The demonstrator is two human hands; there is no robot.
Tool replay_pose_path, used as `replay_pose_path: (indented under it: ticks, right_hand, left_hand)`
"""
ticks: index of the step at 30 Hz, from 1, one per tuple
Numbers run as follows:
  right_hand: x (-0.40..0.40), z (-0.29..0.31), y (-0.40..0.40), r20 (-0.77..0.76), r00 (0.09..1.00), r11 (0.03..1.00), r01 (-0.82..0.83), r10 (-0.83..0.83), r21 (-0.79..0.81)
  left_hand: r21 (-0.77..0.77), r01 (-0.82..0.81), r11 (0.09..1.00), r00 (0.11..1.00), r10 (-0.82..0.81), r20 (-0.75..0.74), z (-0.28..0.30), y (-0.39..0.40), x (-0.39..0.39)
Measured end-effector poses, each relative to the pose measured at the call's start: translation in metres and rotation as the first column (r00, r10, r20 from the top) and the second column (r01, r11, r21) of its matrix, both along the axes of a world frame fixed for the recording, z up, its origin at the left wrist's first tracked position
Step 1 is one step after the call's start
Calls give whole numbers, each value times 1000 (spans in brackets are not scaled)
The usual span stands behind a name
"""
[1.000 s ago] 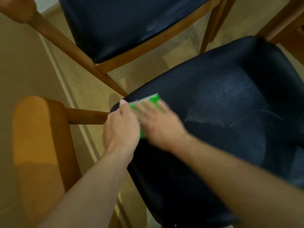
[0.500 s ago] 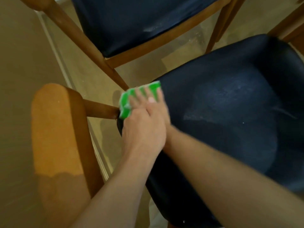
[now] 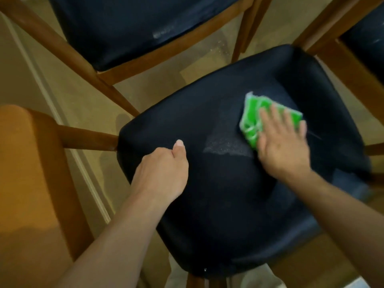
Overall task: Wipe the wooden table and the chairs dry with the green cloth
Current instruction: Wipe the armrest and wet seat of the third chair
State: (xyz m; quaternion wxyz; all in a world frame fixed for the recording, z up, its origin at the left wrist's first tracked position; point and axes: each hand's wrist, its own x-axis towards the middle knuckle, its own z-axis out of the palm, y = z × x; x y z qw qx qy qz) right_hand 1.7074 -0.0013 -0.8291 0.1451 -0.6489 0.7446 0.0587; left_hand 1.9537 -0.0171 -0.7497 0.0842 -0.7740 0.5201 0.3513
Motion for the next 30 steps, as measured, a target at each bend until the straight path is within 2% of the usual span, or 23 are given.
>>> replay_pose_path:
  ticks: [2, 4, 5, 7, 8, 10, 11, 13, 14, 16, 17, 18, 20, 21, 24, 26, 28, 30]
  right_hand:
    - [-1, -2, 0, 21, 964, 964, 266, -265, -28]
    - [37, -1, 18, 22, 939, 938, 343, -343, -41]
    - [62, 0, 36, 21, 963, 962, 270, -269, -45]
    - [112, 4, 85, 95, 992, 996, -78, 80, -32]
    - [128, 5, 112, 178, 943, 956, -291, 281, 29]
    - [135, 6, 140, 346, 792, 799, -578, 503, 164]
    - [127, 4, 140, 358, 743, 753, -642, 565, 145]
    - [101, 5, 119, 235, 717, 741, -671, 657, -24]
    - [85, 7, 100, 154, 776, 790, -610, 611, -64]
    - [41, 6, 53, -14, 942, 935, -336, 336, -116]
    - [15, 4, 28, -116, 976, 973, -200, 186, -119]
    - [-7, 3, 7, -196, 979, 995, -65, 50, -71]
    - [-22, 5, -8, -144, 979, 989, 144, -141, 12]
    - [-14, 2, -1, -134, 978, 987, 163, -161, 6]
    - [42, 8, 56, -64, 997, 999, -30, 30, 12]
    - [76, 19, 109, 63, 964, 959, -263, 258, 103]
    - [96, 29, 152, 209, 838, 821, -540, 504, 183]
    - [103, 31, 173, 303, 700, 677, -710, 647, 195]
  left_hand:
    - [-3, 5, 1000, 1000, -5, 13, -3, 0, 1]
    - [-24, 9, 1000, 1000, -10, -7, -3, -1, 1]
    - [-30, 21, 999, 1000, -21, -19, -4, -1, 2]
    - [-20, 61, 998, 998, -61, -29, -6, 2, 3]
    - [-10, 84, 996, 996, -84, -22, -6, 3, 3]
    - [6, 115, 993, 993, -115, 5, -6, 5, 5]
    - [10, 127, 992, 992, -127, 6, -6, 6, 6]
    - [4, 153, 988, 988, -153, -2, -7, 7, 7]
    - [-6, 163, 987, 987, -163, -4, -7, 8, 7]
    - [-11, 162, 987, 987, -162, -2, -6, 9, 7]
    - [-6, 162, 987, 987, -162, 0, -5, 9, 6]
    - [-1, 169, 986, 986, -169, -1, -5, 10, 5]
    - [-1, 182, 983, 983, -182, -3, -4, 11, 3]
    - [-4, 192, 981, 981, -192, -2, -5, 12, 1]
    - [8, 238, 971, 971, -238, 19, -5, 17, -3]
    - [29, 273, 962, 962, -273, -5, -4, 25, -3]
    - [50, 296, 954, 955, -295, -28, -4, 33, -3]
    - [64, 296, 953, 955, -295, -22, -3, 41, -2]
